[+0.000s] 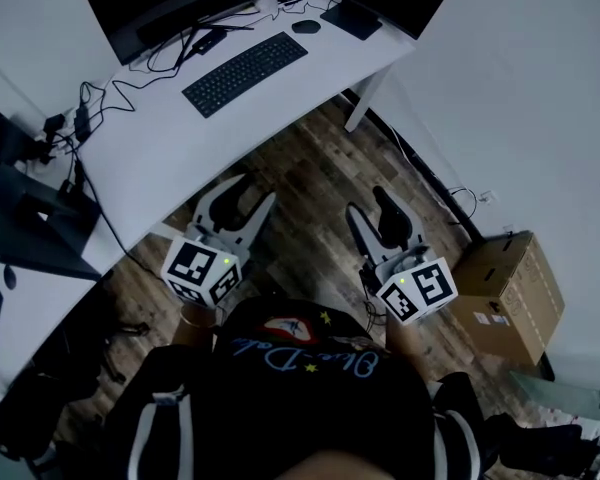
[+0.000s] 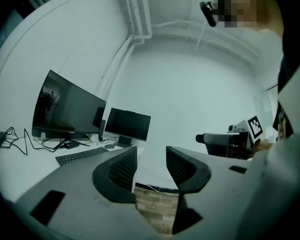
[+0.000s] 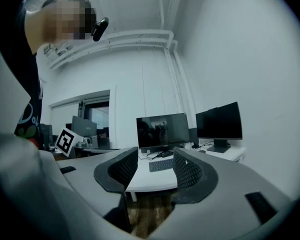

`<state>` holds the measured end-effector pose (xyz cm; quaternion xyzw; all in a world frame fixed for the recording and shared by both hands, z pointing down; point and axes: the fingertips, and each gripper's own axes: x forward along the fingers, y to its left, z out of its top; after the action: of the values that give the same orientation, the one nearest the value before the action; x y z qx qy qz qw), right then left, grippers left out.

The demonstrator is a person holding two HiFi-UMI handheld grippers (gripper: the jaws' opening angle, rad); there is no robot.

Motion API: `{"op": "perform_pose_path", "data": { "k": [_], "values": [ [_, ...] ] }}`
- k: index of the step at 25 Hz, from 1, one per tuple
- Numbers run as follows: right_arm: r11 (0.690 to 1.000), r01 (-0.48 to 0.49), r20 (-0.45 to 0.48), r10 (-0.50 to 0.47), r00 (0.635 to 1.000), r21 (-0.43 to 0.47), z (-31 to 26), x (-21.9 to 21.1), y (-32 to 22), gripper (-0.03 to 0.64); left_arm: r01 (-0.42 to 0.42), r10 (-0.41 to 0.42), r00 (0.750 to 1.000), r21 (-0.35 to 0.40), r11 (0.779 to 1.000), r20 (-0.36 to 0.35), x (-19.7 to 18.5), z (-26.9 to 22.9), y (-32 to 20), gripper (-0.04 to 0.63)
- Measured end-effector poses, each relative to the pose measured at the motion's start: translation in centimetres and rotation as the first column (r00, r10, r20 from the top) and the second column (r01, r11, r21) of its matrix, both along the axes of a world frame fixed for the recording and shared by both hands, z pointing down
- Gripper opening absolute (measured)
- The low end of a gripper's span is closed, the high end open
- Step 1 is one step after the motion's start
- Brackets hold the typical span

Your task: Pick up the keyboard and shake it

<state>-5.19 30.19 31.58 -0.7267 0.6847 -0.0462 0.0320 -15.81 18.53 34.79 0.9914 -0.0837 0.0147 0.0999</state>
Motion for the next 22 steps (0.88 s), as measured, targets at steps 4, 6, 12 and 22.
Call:
{"op": "perform_pose_path", "data": {
  "k": [4,6,12,22],
  "values": [
    [0.999,0.048,0.015,-0.048,0.999,0.000,0.6,1.8,-2.6,0.186,0.043,-0.043,0.999,-0.014,0.999,0.025,0.8,0.8,-1.6,0.159],
    [0.997,0.083,0.019,-0.083,0.996,0.005,0.8,3.0,-4.2,0.186,0.077,-0.076,0.996,-0.014,0.997,0.039,1.3,1.1,-2.6,0.158],
    [0.975,0.221,0.012,-0.222,0.975,0.034,0.5,8.7,-12.1,0.186,0.273,-0.271,0.961,-0.028,0.962,0.061,2.6,1.9,-7.9,0.159],
    [0.873,0.488,0.013,-0.488,0.873,0.020,-0.9,16.7,-24.2,0.186,0.561,-0.556,0.827,-0.069,0.825,0.082,8.1,2.0,-15.9,0.158]
  ]
}}
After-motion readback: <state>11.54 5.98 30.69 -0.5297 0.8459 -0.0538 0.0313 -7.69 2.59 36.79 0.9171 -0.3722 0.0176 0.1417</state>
